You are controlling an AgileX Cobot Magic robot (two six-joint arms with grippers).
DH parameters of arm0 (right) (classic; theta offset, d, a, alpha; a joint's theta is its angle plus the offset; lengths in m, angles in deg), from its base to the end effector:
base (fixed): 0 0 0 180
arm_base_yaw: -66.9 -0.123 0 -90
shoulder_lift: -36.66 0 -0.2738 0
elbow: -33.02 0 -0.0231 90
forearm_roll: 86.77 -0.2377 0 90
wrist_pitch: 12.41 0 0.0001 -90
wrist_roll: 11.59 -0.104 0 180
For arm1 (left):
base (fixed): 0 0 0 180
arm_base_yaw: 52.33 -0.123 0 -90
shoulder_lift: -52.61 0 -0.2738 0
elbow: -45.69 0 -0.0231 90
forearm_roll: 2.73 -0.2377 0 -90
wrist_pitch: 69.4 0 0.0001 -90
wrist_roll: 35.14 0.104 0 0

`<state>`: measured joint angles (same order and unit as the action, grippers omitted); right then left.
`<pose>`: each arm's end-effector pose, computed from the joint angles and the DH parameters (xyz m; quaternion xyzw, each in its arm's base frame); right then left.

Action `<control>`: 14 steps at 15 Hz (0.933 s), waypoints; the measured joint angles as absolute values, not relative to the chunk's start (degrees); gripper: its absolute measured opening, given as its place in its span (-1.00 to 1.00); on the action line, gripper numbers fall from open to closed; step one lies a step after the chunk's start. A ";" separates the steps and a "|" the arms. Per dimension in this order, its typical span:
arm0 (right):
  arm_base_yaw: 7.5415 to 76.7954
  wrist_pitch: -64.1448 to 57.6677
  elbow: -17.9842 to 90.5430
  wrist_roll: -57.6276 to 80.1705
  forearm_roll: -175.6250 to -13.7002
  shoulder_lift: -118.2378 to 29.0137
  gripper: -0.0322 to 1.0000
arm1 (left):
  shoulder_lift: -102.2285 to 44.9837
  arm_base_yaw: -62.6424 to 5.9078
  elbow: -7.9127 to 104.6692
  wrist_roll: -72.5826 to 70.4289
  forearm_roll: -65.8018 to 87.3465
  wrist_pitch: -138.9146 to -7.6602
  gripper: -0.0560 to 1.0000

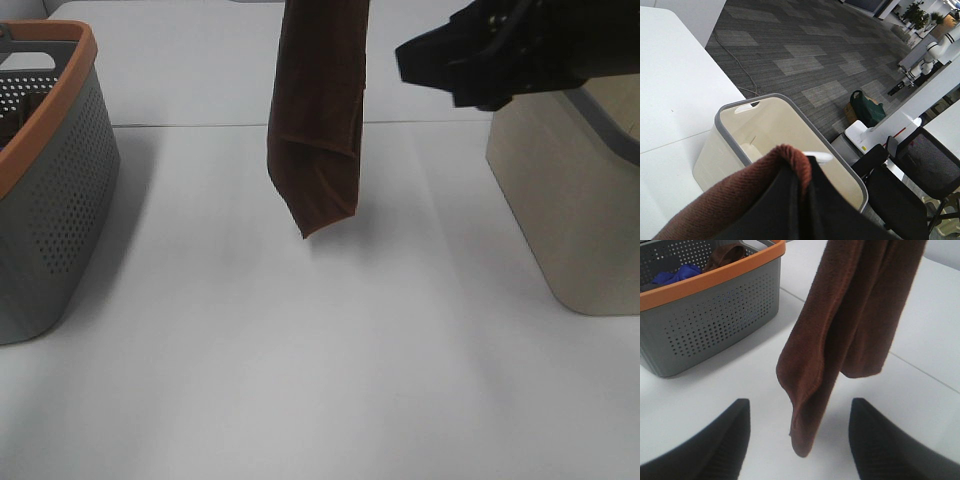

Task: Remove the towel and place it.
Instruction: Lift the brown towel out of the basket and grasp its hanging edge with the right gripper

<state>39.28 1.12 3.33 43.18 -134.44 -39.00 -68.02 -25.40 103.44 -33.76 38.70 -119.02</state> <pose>0.2226 0.1368 0.3050 -0.3004 0.7839 0.1642 0.5181 0.3574 -0.2404 0.4653 0.1506 0.7641 -0.4576 0.4291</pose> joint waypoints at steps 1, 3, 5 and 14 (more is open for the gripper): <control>37.05 -1.29 3.33 41.81 -134.27 -41.00 0.16 | -68.02 -25.40 103.44 -33.76 38.70 -119.02 -0.89; 34.30 -4.96 3.39 40.83 -134.38 -45.01 0.16 | -68.02 -25.40 103.44 -33.76 38.70 -118.96 -0.89; 33.72 -6.85 3.39 40.78 -135.30 -48.68 0.16 | -68.02 -25.40 103.44 -33.76 38.70 -118.91 -0.89; 32.35 -9.37 3.39 40.72 -138.33 -56.93 0.15 | -68.02 -25.40 103.44 -32.84 38.70 -118.68 -0.89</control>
